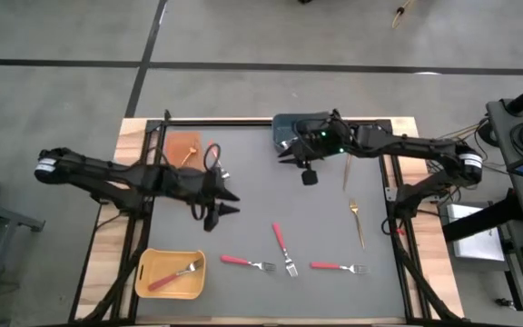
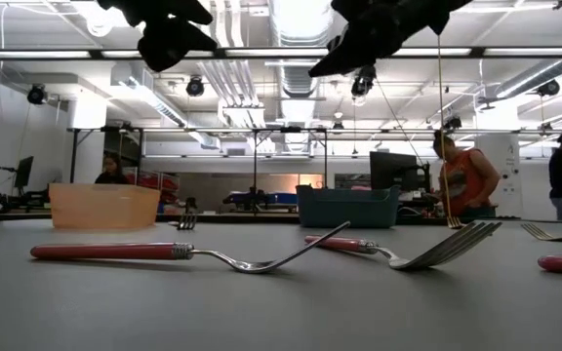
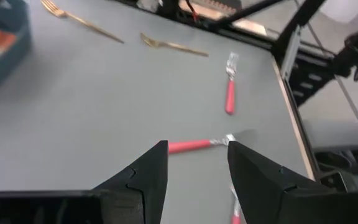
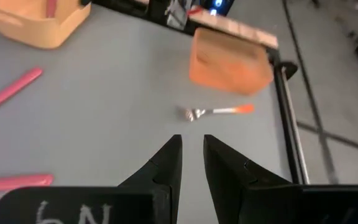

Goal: Sort silverware by color (type)
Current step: Put the pink fork into the yellow bin

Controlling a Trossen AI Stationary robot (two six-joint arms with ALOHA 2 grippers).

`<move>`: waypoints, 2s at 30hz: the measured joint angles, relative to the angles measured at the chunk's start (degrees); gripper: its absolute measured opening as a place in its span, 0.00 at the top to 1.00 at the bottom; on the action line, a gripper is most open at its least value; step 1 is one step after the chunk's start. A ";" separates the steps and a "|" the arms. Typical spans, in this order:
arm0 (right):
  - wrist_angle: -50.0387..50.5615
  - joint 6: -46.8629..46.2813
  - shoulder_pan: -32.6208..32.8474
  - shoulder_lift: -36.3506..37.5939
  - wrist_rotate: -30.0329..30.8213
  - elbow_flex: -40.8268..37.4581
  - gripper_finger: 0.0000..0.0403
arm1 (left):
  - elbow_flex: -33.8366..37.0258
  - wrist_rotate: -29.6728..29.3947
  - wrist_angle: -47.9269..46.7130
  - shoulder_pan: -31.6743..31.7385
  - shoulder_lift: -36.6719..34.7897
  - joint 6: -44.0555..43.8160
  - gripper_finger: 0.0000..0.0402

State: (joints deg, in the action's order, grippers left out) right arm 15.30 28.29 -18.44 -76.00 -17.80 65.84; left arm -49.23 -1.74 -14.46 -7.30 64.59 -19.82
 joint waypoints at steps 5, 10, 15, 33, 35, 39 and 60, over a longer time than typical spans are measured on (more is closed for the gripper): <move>-5.24 -2.09 0.48 1.46 0.05 -4.01 0.86 | 0.00 -0.71 0.31 -3.93 4.16 -1.08 0.63; -5.31 -3.57 0.72 1.68 0.11 -6.28 0.86 | -0.68 -0.85 -0.08 -5.41 9.83 -1.31 0.63; -7.12 -3.81 0.72 1.70 0.98 -7.59 0.86 | -2.19 -0.80 -2.16 -5.79 15.44 -0.59 0.63; -7.82 -8.68 3.40 1.70 1.35 -5.55 0.86 | -11.18 -1.41 -15.97 -12.65 25.16 0.68 0.63; -7.46 -9.00 4.64 1.70 1.40 -5.73 0.86 | -12.25 -2.81 -16.00 -13.72 27.17 0.36 0.63; -6.23 -9.07 7.39 1.70 1.53 -5.85 0.86 | -15.13 -3.34 -16.08 -15.30 32.00 0.07 0.63; -1.70 -12.86 20.12 1.70 15.02 -7.08 0.86 | -23.03 -2.12 -16.01 -19.46 45.33 -5.93 0.63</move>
State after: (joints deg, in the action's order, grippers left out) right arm 13.60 15.43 1.68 -74.30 -2.78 58.76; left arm -72.26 -3.86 -30.47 -26.76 109.92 -25.74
